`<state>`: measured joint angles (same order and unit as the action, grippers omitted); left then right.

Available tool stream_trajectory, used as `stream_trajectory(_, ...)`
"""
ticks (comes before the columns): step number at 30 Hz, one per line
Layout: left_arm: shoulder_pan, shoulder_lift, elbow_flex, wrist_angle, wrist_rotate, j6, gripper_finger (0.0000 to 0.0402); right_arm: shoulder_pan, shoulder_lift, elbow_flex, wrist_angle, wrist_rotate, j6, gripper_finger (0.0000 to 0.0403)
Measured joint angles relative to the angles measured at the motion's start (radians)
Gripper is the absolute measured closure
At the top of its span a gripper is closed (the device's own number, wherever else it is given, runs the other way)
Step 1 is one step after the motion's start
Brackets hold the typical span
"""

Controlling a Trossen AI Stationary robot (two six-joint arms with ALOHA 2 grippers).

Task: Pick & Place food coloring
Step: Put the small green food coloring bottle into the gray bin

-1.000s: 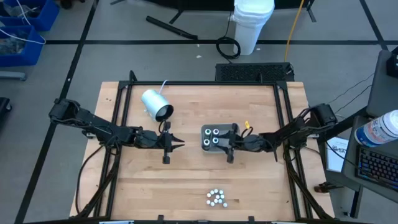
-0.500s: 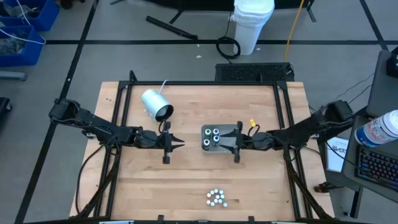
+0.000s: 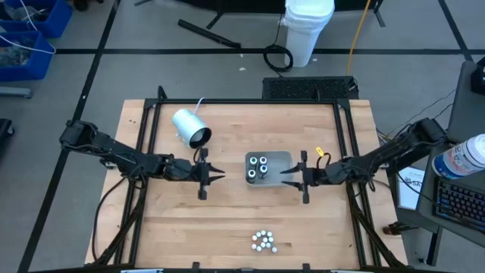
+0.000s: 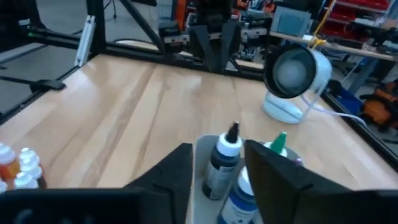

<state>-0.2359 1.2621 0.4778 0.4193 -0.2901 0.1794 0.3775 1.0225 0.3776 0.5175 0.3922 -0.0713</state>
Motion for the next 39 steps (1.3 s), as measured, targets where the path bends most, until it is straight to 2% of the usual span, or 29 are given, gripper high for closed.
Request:
stream_trajectory(6, 0.000, 0.000, 0.000, 0.011, 0.000, 0.024, 0.0339, -0.004, -0.045, -0.020, -0.025, 0.003, -0.055, 0.0375)
stream_trajectory(8, 0.000, 0.000, 0.000, 0.011, 0.001, 0.029, 0.0339, -0.004, -0.053, -0.020, -0.042, 0.002, -0.073, 0.0395)
stream_trajectory(16, -0.001, 0.000, 0.000, -0.024, -0.058, 0.079, 0.0339, -0.004, -0.057, -0.021, -0.053, 0.000, -0.109, 0.0376)
stream_trajectory(21, -0.003, 0.028, 0.000, -0.059, -0.051, -0.069, 0.0339, -0.004, -0.051, -0.021, -0.107, 0.002, -0.168, 0.0386)
stream_trajectory(25, 0.000, 0.029, 0.000, -0.047, -0.051, -0.095, 0.0339, 0.004, -0.037, -0.021, -0.069, -0.004, -0.175, 0.0398)
stream_trajectory(31, 0.000, 0.029, 0.000, 0.005, -0.051, -0.097, 0.0339, 0.025, -0.012, -0.021, 0.007, -0.160, -0.179, 0.0400)
stream_trajectory(39, 0.002, 0.029, 0.000, 0.005, -0.051, -0.050, 0.0339, 0.026, -0.009, -0.031, 0.025, -0.185, -0.122, 0.0402)
